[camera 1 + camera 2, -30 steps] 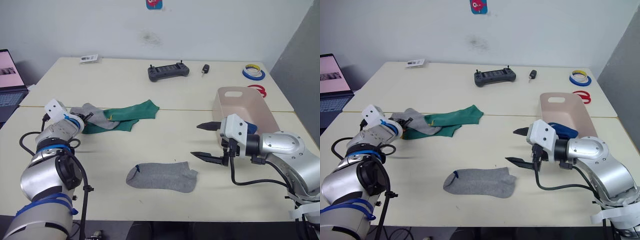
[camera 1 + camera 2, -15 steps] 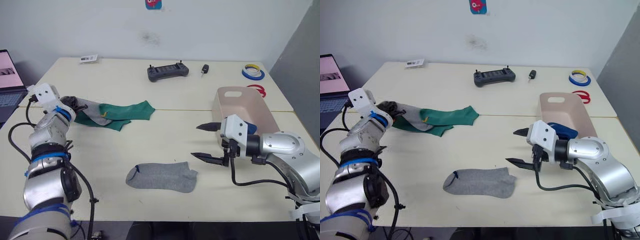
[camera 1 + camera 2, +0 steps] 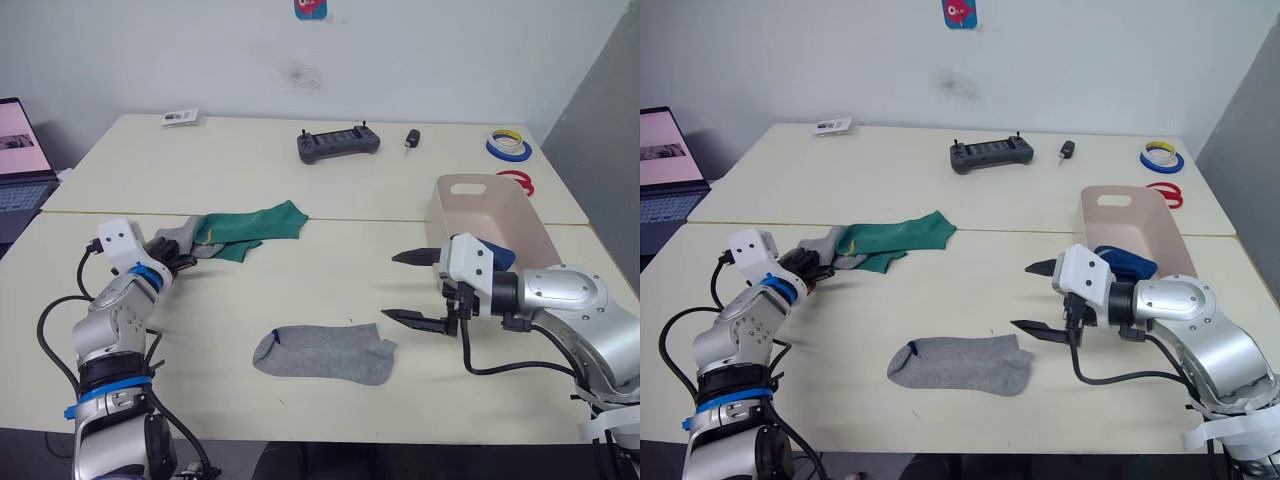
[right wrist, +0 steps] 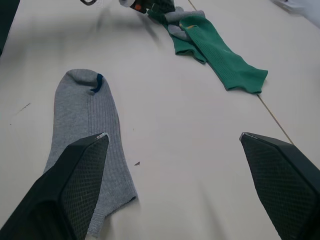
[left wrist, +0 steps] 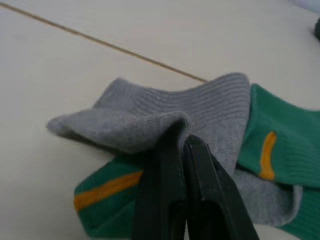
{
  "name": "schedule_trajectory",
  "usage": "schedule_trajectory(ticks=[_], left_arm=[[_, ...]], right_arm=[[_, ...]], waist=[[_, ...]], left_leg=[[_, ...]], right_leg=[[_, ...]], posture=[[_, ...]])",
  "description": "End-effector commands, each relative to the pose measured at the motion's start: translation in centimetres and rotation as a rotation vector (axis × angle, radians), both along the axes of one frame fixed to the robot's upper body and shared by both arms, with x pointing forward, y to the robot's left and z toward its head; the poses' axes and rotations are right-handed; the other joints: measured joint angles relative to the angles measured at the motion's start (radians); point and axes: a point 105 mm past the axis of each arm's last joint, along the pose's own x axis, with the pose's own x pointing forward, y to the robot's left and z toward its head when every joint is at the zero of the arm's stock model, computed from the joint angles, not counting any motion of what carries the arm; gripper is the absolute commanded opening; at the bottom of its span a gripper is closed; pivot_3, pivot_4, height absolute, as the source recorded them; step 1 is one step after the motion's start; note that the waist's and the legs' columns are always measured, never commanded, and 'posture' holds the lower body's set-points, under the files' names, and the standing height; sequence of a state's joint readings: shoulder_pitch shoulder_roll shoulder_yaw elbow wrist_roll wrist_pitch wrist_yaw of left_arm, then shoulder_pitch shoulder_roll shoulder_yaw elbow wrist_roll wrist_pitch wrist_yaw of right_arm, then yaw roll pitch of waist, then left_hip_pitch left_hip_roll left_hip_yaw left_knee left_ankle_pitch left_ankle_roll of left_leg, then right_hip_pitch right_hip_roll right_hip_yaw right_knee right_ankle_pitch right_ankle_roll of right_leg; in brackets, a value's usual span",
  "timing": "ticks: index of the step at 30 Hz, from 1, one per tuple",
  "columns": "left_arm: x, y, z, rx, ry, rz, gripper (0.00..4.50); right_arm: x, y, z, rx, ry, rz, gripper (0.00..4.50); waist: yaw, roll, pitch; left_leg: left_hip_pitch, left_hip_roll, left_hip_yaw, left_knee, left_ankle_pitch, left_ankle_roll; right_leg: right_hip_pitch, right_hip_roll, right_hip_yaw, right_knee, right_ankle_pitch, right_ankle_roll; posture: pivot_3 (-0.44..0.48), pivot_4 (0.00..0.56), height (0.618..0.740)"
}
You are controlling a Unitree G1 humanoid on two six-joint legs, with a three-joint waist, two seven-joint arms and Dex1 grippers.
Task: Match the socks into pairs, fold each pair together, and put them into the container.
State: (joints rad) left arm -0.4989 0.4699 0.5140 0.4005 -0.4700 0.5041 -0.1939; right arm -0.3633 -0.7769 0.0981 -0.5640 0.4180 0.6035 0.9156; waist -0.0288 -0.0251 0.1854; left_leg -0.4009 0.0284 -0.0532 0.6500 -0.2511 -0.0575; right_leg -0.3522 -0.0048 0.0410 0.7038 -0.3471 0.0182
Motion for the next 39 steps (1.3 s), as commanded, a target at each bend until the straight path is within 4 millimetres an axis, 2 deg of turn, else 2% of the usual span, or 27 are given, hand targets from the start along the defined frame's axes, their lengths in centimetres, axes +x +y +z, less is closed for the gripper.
schedule_trajectory(ticks=[1,2,7,11,14,19,24,33,39], left_arm=[[-0.9,0.3,1.1,-0.052,-0.063,0.014,0.43],[-1.2,0.0,1.2,-0.069,-0.077,0.003,0.6],[-2.6,-0.1,1.7,-0.13,-0.14,0.059,2.21],[-3.8,0.0,2.5,-0.264,-0.214,0.082,3.49],[-4.7,0.6,2.9,-0.357,-0.243,0.102,3.49],[-5.4,2.8,1.5,-0.401,-0.166,0.205,3.49],[-4.0,2.9,0.3,-0.417,-0.061,0.206,3.49],[-1.4,4.3,1.6,-0.392,-0.082,0.22,3.49],[-0.5,4.7,2.1,-0.409,-0.115,0.222,3.49]], right_arm=[[-0.2,0.0,0.6,0.003,-0.032,0.014,4.5],[-0.3,0.0,0.6,0.002,-0.031,0.014,4.5],[-0.3,-0.1,0.6,0.001,-0.028,0.014,4.5],[-0.4,-0.1,0.5,0.001,-0.027,0.015,4.5],[-0.4,-0.2,0.5,-0.001,-0.027,0.016,4.5],[-0.4,0.0,0.5,0.001,-0.025,0.022,4.5],[-0.3,0.2,0.7,0.002,-0.026,0.032,4.5],[-0.3,0.2,0.6,0.0,-0.026,0.028,4.5],[-0.4,0.1,0.6,0.002,-0.025,0.021,4.5]], waist=[[-0.002,0.0,0.0],[-0.003,0.0,0.0],[0.0,0.0,0.0],[0.0,0.0,0.0],[0.0,0.0,0.0],[0.0,0.0,0.0],[0.0,0.0,0.0],[0.001,-0.001,0.0],[0.0,-0.001,0.0]], left_leg=[[0.0,0.0,0.0,0.0,0.0,0.0],[0.0,0.0,0.001,0.0,0.0,0.0],[0.0,0.0,0.0,0.0,0.0,0.0],[0.0,0.0,0.0,0.0,0.0,0.0],[0.0,0.0,0.0,0.0,0.0,0.0],[0.0,0.0,0.0,0.0,0.0,0.0],[0.0,-0.001,-0.001,0.0,0.0,0.0],[0.0,0.0,-0.001,-0.001,0.0,-0.001],[0.0,0.0,0.0,-0.001,0.0,-0.001]], right_leg=[[0.0,0.0,0.0,0.0,0.0,0.0],[0.0,0.0,0.0,0.0,0.0,0.0],[0.0,0.0,0.0,0.0,0.0,0.0],[0.001,0.0,0.0,0.0,0.0,0.0],[0.001,0.0,0.0,0.0,0.0,0.0],[0.001,0.0,0.0,0.0,0.0,0.0],[0.001,0.0,0.0,-0.001,0.0,0.0],[0.001,0.0,-0.001,-0.002,0.0,0.0],[0.001,0.0,-0.001,-0.002,0.0,0.0]], posture=[[0.0,0.15,0.74],[0.0,0.15,0.74],[0.0,0.15,0.74],[0.0,0.15,0.74],[0.0,0.15,0.74],[0.0,0.15,0.74],[0.0,0.15,0.74],[0.0,0.15,0.74],[0.0,0.15,0.74]])
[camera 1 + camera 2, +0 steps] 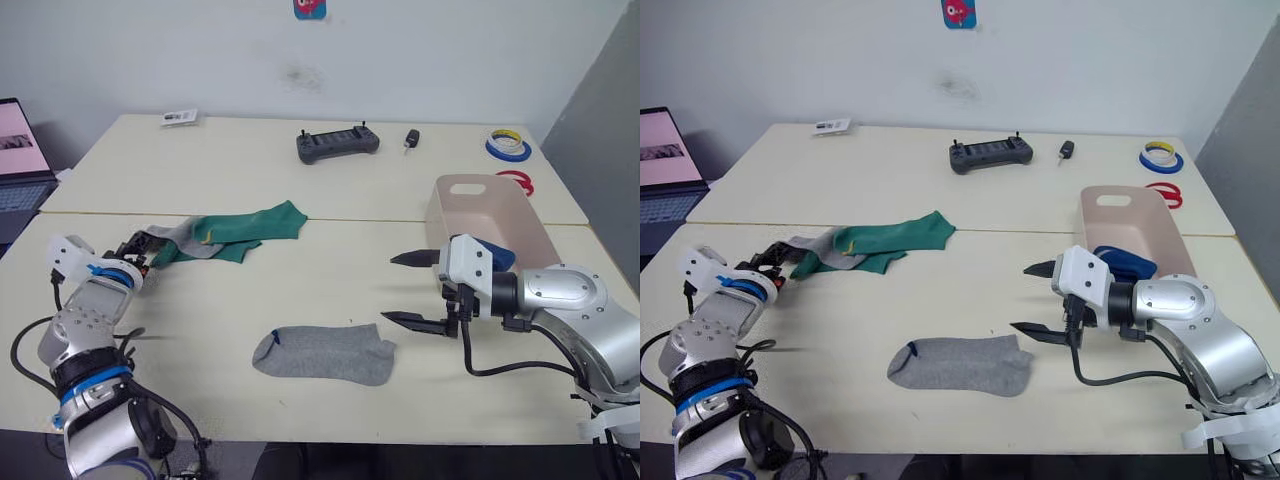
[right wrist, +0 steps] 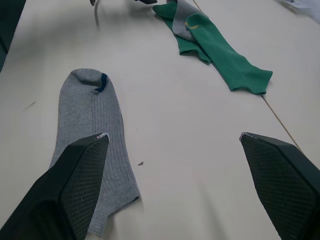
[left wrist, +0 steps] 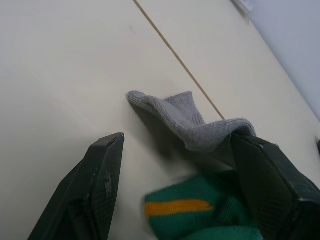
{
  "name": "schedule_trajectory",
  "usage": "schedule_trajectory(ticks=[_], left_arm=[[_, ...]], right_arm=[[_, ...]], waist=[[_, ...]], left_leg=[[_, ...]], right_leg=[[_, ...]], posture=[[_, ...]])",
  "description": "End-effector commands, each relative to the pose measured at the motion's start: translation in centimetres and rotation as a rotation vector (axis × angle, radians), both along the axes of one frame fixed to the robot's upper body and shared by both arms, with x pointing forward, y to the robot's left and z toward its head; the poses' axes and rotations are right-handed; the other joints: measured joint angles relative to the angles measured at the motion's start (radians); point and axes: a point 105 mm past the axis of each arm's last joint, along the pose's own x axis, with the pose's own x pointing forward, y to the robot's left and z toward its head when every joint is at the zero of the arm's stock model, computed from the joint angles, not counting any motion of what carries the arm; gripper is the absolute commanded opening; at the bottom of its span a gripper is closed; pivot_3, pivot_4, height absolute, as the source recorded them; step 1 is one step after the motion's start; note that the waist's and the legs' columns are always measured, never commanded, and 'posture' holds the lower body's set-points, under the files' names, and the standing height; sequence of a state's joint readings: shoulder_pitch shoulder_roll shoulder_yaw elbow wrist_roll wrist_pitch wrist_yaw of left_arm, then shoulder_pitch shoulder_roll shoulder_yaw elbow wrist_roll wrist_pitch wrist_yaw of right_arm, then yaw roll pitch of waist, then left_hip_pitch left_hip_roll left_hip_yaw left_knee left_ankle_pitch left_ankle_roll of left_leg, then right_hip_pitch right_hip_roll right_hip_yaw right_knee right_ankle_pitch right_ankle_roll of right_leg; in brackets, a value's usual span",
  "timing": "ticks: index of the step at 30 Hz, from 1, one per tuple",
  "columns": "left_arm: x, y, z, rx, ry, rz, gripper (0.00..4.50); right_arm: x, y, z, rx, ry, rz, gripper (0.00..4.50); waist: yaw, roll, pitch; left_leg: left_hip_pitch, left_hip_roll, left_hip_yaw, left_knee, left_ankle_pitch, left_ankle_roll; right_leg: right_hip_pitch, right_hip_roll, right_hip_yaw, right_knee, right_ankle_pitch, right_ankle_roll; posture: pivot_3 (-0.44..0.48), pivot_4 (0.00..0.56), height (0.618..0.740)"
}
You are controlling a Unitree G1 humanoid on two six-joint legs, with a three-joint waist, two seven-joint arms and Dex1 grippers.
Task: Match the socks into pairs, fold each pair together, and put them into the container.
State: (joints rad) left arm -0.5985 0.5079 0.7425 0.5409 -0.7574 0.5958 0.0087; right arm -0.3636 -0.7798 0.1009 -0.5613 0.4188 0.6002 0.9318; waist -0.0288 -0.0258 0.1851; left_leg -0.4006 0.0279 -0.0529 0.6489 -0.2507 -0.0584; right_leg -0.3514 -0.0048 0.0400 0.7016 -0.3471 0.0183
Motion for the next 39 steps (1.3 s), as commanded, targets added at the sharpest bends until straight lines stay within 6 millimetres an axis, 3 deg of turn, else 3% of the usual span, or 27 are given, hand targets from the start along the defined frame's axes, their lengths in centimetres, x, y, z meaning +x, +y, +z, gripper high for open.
schedule_trajectory(ticks=[1,5,11,12,15,23,30,35,39], left_arm=[[0.3,0.6,1.5,0.021,-0.058,0.013,3.49],[0.5,0.6,1.6,0.013,-0.086,0.018,2.62],[-0.6,-0.5,0.8,-0.021,-0.12,-0.007,0.71],[-1.0,-0.7,0.7,-0.039,-0.138,-0.005,0.71],[-2.0,-1.1,0.6,-0.054,-0.171,-0.002,1.17],[-3.7,-0.4,0.6,-0.147,-0.217,0.078,3.61],[-2.1,0.1,1.3,-0.168,-0.203,0.082,3.61],[-0.9,0.4,-0.5,-0.198,-0.076,0.117,3.61],[-0.2,0.2,-0.6,-0.205,-0.063,0.102,3.61]], right_arm=[[-0.3,0.1,0.7,0.008,-0.032,0.006,4.5],[-0.3,0.1,0.6,0.008,-0.032,0.007,4.5],[-0.4,0.1,0.6,0.007,-0.031,0.007,4.5],[-0.4,0.1,0.5,0.007,-0.03,0.006,4.5],[-0.4,0.0,0.5,0.007,-0.028,0.007,4.5],[-0.3,0.0,0.6,0.006,-0.029,0.015,4.5],[-0.2,0.1,0.6,0.005,-0.031,0.024,4.5],[-0.2,0.0,0.6,0.001,-0.032,0.024,4.5],[-0.3,0.0,0.7,0.0,-0.033,0.02,4.5]], waist=[[0.0,0.0,0.0],[0.0,0.0,0.0],[0.0,0.0,0.0],[0.0,0.0,0.0],[-0.001,0.0,0.0],[0.0,0.0,0.0],[0.001,0.0,0.0],[0.001,0.0,0.0],[0.001,0.0,0.0]], left_leg=[[0.0,0.0,0.0,0.0,0.0,0.0],[0.0,0.0,0.0,0.0,0.0,0.0],[0.0,0.0,0.0,0.0,0.0,0.0],[0.0,0.0,0.0,0.0,0.0,0.0],[0.0,0.001,0.0,0.0,0.0,0.0],[0.0,0.0,-0.001,0.0,0.0,0.0],[0.0,0.0,-0.001,0.0,0.0,0.0],[0.0,0.0,-0.001,0.0,0.0,0.0],[0.0,0.0,-0.001,0.0,0.0,0.0]], right_leg=[[0.0,0.0,0.0,0.0,0.0,0.0],[0.0,0.0,0.0,0.0,0.0,0.0],[0.0,0.0,0.001,0.0,0.0,0.0],[0.0,-0.001,0.001,0.0,0.0,0.0],[0.0,-0.001,0.001,0.0,0.0,0.0],[0.001,-0.001,0.001,-0.001,0.0,0.0],[0.002,-0.001,0.0,-0.001,0.0,0.0],[0.001,0.0,0.0,-0.002,0.0,0.0],[0.002,0.0,0.0,-0.002,0.0,0.0]], posture=[[0.0,0.15,0.74],[0.0,0.15,0.74],[0.0,0.15,0.74],[0.0,0.15,0.74],[0.0,0.15,0.74],[0.0,0.15,0.74],[0.0,0.15,0.74],[0.0,0.15,0.74],[0.0,0.15,0.74]])
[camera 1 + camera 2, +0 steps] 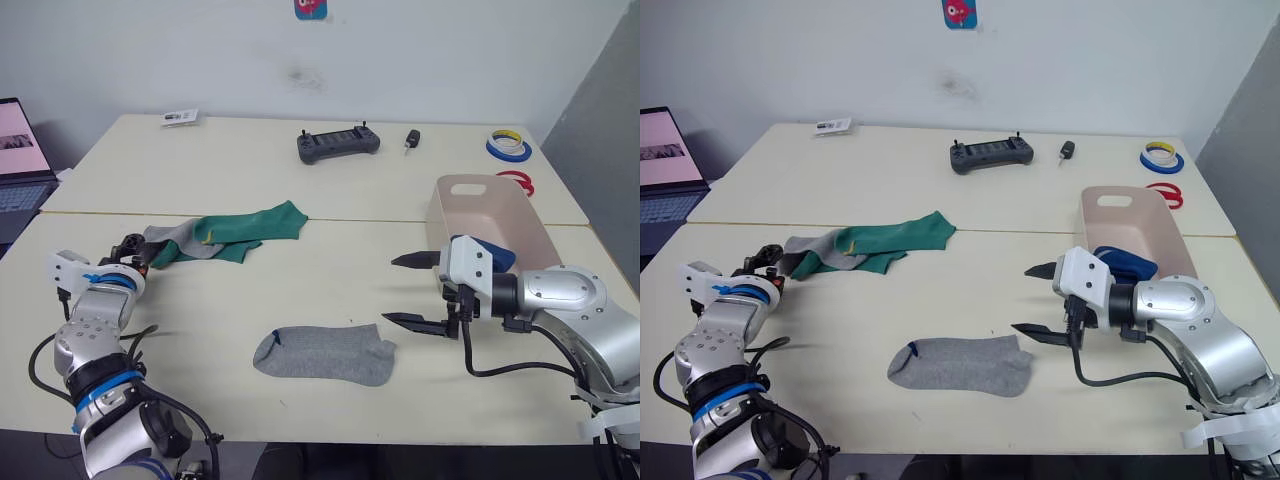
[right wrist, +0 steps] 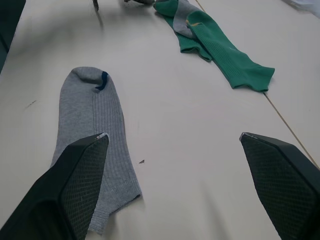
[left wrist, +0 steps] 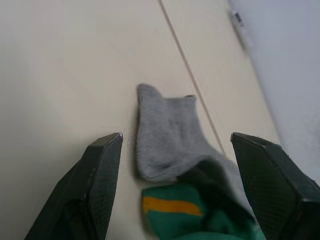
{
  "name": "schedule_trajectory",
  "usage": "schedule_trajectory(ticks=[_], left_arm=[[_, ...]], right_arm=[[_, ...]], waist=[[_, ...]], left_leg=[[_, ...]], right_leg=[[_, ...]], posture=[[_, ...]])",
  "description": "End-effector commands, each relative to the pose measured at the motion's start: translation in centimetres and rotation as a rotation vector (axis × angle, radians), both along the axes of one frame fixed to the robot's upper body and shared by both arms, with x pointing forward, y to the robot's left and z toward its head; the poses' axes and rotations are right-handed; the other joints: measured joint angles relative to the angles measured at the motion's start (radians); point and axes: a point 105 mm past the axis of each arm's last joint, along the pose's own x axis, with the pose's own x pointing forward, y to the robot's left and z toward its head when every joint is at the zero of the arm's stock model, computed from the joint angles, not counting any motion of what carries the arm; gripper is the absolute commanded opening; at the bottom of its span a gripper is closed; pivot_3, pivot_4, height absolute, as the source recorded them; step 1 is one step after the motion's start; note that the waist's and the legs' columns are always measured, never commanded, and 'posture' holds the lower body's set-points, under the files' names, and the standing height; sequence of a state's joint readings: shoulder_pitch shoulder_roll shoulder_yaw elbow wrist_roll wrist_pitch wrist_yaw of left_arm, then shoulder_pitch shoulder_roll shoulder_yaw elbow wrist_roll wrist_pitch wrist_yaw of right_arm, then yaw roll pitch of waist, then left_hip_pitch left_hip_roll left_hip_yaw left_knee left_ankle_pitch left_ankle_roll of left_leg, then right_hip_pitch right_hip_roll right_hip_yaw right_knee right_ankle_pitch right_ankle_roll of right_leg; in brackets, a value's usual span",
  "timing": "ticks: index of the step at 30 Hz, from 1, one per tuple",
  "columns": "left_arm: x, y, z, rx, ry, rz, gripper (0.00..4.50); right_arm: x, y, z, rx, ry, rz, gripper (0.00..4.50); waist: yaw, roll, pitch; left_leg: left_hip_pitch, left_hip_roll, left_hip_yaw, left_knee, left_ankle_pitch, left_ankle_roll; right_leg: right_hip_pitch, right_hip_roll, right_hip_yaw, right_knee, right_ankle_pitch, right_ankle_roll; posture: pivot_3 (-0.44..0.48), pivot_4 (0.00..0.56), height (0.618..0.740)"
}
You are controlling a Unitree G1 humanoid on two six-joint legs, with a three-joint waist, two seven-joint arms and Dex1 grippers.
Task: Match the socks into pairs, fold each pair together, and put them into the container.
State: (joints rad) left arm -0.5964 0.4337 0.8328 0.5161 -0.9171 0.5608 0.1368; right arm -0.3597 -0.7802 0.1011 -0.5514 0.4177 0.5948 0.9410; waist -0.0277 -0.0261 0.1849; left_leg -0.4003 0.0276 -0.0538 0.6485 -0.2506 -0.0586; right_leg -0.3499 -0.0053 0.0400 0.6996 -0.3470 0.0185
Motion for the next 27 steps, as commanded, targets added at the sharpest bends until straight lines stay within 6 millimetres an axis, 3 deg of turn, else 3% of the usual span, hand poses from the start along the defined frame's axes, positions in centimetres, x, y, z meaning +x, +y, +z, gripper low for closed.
schedule_trajectory(ticks=[1,2,6,15,20,25,27], left_arm=[[0.3,0.2,0.3,0.012,0.003,-0.001,3.61],[0.4,0.2,0.3,0.01,0.005,-0.002,3.61],[0.7,0.3,0.3,0.014,0.01,-0.002,2.79],[0.8,0.5,0.3,0.026,0.015,0.002,0.03],[0.4,1.4,1.8,0.082,-0.048,0.01,0.03],[0.1,1.8,3.3,0.15,-0.099,0.006,0.03],[-0.2,2.0,5.2,0.213,-0.162,-0.003,0.03]], right_arm=[[-0.3,0.1,0.9,0.001,-0.043,0.018,4.5],[-0.3,0.1,0.9,0.001,-0.044,0.017,4.5],[-0.2,0.3,1.6,0.034,-0.056,0.012,4.5],[-0.3,1.3,3.3,0.092,-0.064,0.036,4.5],[-0.1,2.0,4.8,0.149,-0.064,0.041,4.5],[0.0,2.1,5.0,0.151,-0.06,0.038,4.5],[0.0,2.2,5.0,0.152,-0.059,0.039,4.5]], waist=[[0.0,0.0,0.0],[0.0,0.0,0.0],[0.0,0.0,0.0],[-0.001,0.0,0.0],[-0.002,0.0,0.0],[-0.001,0.0,0.0],[-0.001,0.0,0.0]], left_leg=[[0.0,0.0,0.0,0.0,0.0,0.0],[0.0,0.0,0.0,0.0,0.0,0.0],[0.0,0.0,0.0,0.0,0.0,0.0],[0.0,0.0,0.0,0.0,0.0,0.0],[0.0,0.001,0.0,0.0,0.0,0.0],[-0.001,0.0,0.0,-0.001,0.0,0.0],[-0.001,0.0,0.0,-0.001,0.0,0.0]], right_leg=[[0.0,0.0,0.0,0.0,0.0,0.0],[0.0,0.0,0.0,0.0,0.0,0.0],[0.0,0.0,0.0,0.0,0.0,0.0],[0.0,0.0,0.0,0.0,0.0,0.0],[-0.001,0.0,0.0,0.0,0.0,0.0],[-0.001,0.0,0.0,-0.001,0.0,0.0],[-0.001,0.0,0.0,-0.001,0.0,0.0]], posture=[[0.0,0.15,0.74],[0.0,0.15,0.74],[0.0,0.15,0.74],[0.0,0.15,0.74],[0.0,0.15,0.74],[0.0,0.15,0.74],[0.0,0.15,0.74]])
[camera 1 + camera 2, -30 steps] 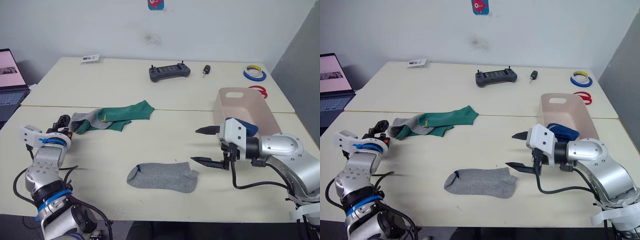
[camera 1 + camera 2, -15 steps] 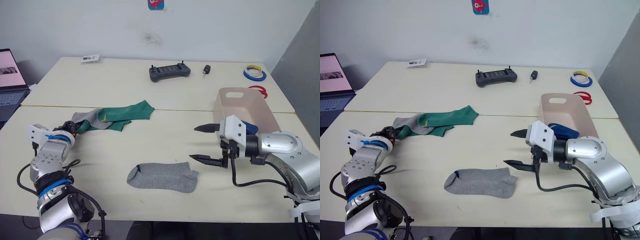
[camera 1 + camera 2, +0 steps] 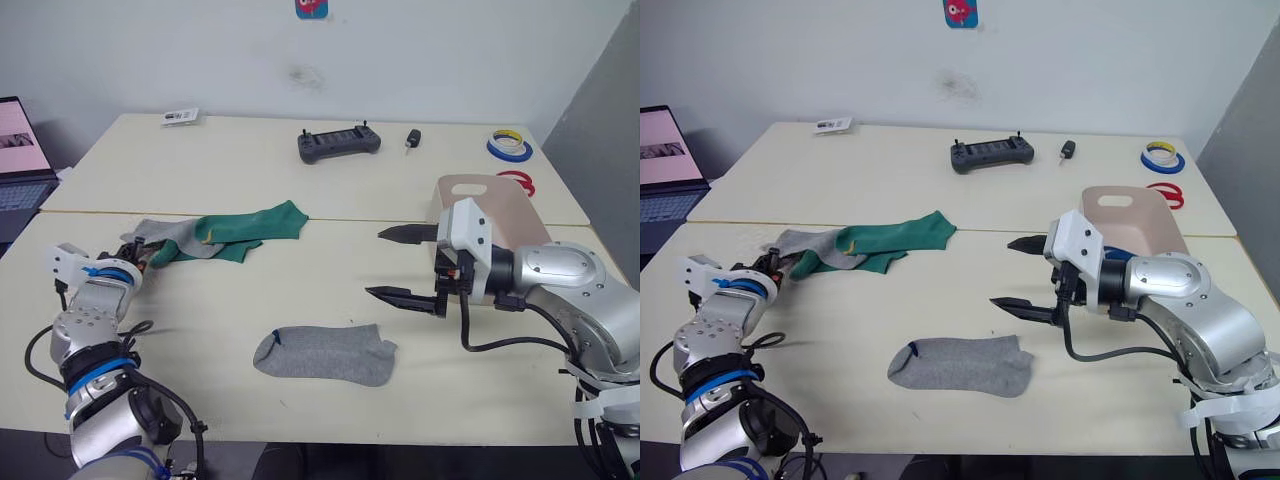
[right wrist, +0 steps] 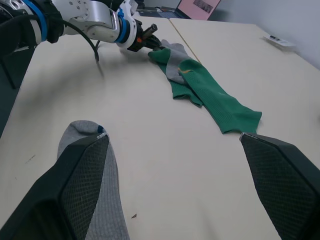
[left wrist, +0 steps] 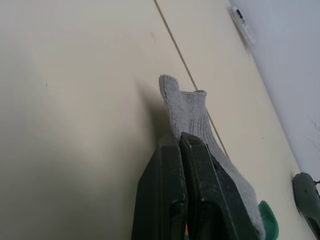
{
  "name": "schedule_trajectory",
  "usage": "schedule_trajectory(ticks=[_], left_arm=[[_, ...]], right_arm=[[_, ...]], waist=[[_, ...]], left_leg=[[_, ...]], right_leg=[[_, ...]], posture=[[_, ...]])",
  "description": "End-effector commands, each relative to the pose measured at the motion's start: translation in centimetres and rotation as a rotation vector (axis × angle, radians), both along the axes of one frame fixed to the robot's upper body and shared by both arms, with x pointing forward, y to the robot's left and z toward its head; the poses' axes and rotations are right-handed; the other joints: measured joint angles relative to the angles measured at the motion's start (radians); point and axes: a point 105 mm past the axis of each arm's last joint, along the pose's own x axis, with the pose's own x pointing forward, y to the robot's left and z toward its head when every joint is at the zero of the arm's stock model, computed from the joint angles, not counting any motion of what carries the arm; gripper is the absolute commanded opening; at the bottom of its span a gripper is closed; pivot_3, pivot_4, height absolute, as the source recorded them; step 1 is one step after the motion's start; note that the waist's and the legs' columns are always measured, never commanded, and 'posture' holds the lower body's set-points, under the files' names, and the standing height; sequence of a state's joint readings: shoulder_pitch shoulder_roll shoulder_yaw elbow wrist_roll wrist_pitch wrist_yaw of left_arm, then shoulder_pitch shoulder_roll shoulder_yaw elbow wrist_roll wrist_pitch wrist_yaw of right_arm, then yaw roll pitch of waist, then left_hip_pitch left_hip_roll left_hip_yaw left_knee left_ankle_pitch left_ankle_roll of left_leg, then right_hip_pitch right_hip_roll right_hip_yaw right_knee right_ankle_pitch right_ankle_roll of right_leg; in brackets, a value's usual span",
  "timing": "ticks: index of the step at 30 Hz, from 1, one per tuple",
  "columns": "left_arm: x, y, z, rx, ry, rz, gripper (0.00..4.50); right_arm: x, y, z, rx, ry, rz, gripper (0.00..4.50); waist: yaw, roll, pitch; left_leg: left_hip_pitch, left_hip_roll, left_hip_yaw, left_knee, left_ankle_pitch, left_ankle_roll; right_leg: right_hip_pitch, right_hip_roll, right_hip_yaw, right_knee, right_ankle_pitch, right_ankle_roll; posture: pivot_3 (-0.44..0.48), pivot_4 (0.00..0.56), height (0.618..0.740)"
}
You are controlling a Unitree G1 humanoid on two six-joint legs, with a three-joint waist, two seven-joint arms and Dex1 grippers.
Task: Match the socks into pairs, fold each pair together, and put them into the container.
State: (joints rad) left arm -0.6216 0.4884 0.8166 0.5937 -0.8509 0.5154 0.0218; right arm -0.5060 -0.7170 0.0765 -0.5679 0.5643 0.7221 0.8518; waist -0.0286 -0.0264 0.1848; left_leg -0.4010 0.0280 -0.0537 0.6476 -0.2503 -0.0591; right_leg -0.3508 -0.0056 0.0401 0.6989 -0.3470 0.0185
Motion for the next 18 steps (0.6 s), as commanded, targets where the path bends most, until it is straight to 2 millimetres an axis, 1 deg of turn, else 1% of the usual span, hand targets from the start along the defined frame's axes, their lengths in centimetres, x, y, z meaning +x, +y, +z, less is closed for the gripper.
schedule_trajectory(ticks=[1,4,7,9,12,13,15,17,18], left_arm=[[-0.6,0.9,5.2,0.163,-0.151,-0.006,0.03],[-1.0,1.1,7.8,0.236,-0.221,-0.016,0.03],[-1.5,2.0,11.1,0.31,-0.291,0.002,0.03],[-1.7,2.5,12.5,0.332,-0.317,0.019,0.03],[-2.4,3.6,15.6,0.389,-0.371,0.049,0.03],[-2.5,3.7,16.2,0.401,-0.38,0.053,0.03],[-2.6,2.5,17.9,0.462,-0.411,-0.003,0.03],[-2.2,0.1,18.2,0.515,-0.41,-0.098,0.03],[-2.0,-1.2,17.7,0.528,-0.397,-0.146,0.03]], right_arm=[[-0.4,0.2,1.2,0.017,-0.049,0.015,4.5],[-0.4,0.3,1.2,0.019,-0.047,0.016,4.5],[-0.3,0.4,1.2,0.023,-0.046,0.016,4.5],[-0.3,0.4,1.2,0.024,-0.045,0.016,4.5],[-0.3,0.5,1.2,0.027,-0.044,0.016,4.5],[-0.3,0.5,1.2,0.027,-0.044,0.016,4.5],[-0.3,0.5,1.1,0.028,-0.043,0.015,4.5],[-0.3,0.4,1.0,0.028,-0.041,0.013,4.5],[-0.3,0.4,0.9,0.028,-0.041,0.012,4.5]], waist=[[0.0,0.0,0.0],[0.0,-0.001,0.0],[-0.001,-0.001,0.0],[-0.001,-0.001,0.0],[-0.001,-0.001,0.0],[-0.001,-0.001,0.0],[-0.001,-0.001,0.0],[-0.001,-0.001,0.0],[0.0,-0.001,0.0]], left_leg=[[0.0,0.0,0.0,0.0,0.0,0.0],[0.0,0.0,0.0,0.0,0.0,0.0],[0.0,0.0,0.0,0.0,0.0,0.0],[0.0,0.0,0.0,-0.001,0.0,0.0],[0.0,0.0,0.0,-0.001,0.0,0.0],[0.0,0.0,0.0,-0.001,0.0,0.0],[0.0,0.0,0.001,-0.001,0.0,0.0],[0.0,0.0,0.001,-0.001,0.0,0.0],[0.0,0.0,0.001,-0.001,0.0,0.0]], right_leg=[[0.0,0.0,0.0,0.0,0.0,0.0],[0.0,0.0,0.0,0.0,0.0,0.0],[0.0,0.0,0.0,0.0,0.0,0.0],[0.0,0.0,0.0,0.0,0.0,0.0],[0.0,0.0,0.0,0.0,0.0,0.0],[0.0,0.0,0.0,0.0,0.0,0.0],[-0.001,0.0,0.0,0.0,0.0,0.0],[-0.001,0.0,0.0,0.0,0.0,0.0],[-0.001,0.0,0.0,-0.001,0.0,0.0]], posture=[[0.0,0.15,0.74],[0.0,0.15,0.74],[0.0,0.15,0.74],[0.0,0.15,0.74],[0.0,0.15,0.74],[0.0,0.15,0.74],[0.0,0.15,0.74],[0.0,0.15,0.74],[0.0,0.15,0.74]])
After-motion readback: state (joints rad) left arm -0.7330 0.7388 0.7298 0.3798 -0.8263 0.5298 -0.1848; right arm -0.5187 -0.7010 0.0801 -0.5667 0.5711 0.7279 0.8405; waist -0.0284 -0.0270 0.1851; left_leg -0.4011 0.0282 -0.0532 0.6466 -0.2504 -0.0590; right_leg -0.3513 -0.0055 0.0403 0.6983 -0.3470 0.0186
